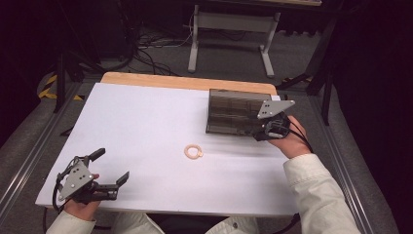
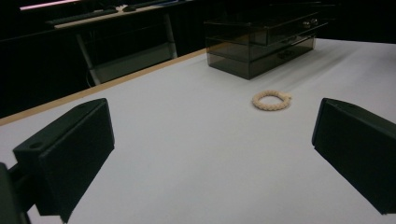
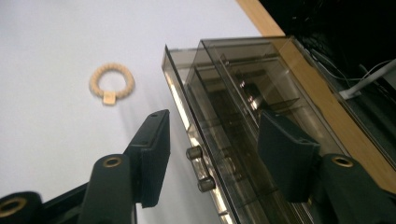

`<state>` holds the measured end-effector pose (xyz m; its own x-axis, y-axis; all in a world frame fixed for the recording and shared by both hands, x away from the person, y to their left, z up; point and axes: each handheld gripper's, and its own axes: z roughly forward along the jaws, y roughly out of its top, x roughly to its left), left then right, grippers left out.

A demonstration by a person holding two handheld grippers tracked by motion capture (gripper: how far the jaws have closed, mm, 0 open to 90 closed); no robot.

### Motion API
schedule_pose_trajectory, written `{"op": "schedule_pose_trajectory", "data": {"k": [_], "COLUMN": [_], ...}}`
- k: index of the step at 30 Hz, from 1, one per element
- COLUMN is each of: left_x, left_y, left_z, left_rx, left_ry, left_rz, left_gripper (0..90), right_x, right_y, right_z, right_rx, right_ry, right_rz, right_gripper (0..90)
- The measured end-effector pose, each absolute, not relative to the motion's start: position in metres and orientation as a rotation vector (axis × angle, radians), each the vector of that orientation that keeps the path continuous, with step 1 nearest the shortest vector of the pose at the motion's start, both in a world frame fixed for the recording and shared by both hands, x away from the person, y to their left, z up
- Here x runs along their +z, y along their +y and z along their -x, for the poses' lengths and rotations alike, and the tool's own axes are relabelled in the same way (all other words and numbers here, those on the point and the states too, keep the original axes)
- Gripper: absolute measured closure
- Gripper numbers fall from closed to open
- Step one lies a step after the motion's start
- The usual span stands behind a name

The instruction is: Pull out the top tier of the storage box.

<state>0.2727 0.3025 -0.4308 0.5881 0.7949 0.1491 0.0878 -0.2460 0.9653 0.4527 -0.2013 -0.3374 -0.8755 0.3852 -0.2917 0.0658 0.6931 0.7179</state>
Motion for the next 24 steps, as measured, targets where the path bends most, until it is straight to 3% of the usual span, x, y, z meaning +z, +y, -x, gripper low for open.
{"op": "schedule_pose_trajectory", "data": {"k": [15, 24], "left_x": [-0.431, -0.431], "left_y": [0.302, 0.302], "left_z": [-0.273, -0.273], "left_rx": [0.79, 0.788], "left_ry": [0.737, 0.737], "left_rz": [-1.706, -1.707], "left_gripper": [0.1, 0.1], "right_x": [-0.348, -0.36], "right_y": [-0.19, -0.185], "right_z": [-0.465, -0.469], "right_rx": [0.776, 0.663], "right_ry": [2.558, 2.576], "right_rz": [-0.234, -0.211], "right_gripper": [45.1, 49.6]}}
